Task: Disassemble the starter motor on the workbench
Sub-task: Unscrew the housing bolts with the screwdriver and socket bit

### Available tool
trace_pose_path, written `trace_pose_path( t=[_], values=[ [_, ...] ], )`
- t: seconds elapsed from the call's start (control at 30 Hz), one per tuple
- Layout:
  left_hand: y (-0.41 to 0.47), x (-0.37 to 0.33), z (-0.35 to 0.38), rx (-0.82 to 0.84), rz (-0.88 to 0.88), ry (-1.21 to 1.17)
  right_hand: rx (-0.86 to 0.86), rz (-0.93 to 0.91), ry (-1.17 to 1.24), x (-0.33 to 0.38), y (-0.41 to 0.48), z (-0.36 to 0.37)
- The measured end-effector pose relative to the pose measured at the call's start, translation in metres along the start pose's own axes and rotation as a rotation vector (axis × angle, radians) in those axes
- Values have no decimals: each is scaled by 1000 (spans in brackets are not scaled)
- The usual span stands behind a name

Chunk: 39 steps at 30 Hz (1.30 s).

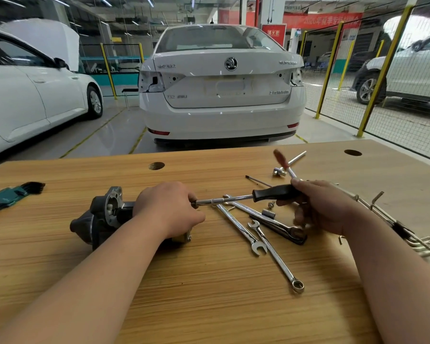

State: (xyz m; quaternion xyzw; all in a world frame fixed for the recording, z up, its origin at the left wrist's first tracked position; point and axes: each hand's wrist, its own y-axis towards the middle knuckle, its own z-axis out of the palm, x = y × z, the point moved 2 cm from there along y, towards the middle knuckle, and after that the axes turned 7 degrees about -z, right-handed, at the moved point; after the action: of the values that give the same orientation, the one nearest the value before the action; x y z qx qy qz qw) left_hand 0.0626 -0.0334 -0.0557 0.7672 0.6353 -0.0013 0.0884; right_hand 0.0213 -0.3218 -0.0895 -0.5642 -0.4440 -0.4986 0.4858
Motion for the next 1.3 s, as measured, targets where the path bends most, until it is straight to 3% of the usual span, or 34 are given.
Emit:
trace_pose_path(
  t=[0.3, 0.57, 0.9, 1.3],
  values=[
    [-1, 0, -1, 7, -4, -31, -96, 116, 100, 1, 0, 4],
    [2, -1, 0, 43, 11, 78, -63, -45, 82, -2, -3, 1],
    [2, 0, 1, 12, 13, 34, -55, -13, 165, 0, -1, -6],
    [-2, 1, 0, -35, 16, -25, -102, 33, -12, -2, -1, -1]
  ],
)
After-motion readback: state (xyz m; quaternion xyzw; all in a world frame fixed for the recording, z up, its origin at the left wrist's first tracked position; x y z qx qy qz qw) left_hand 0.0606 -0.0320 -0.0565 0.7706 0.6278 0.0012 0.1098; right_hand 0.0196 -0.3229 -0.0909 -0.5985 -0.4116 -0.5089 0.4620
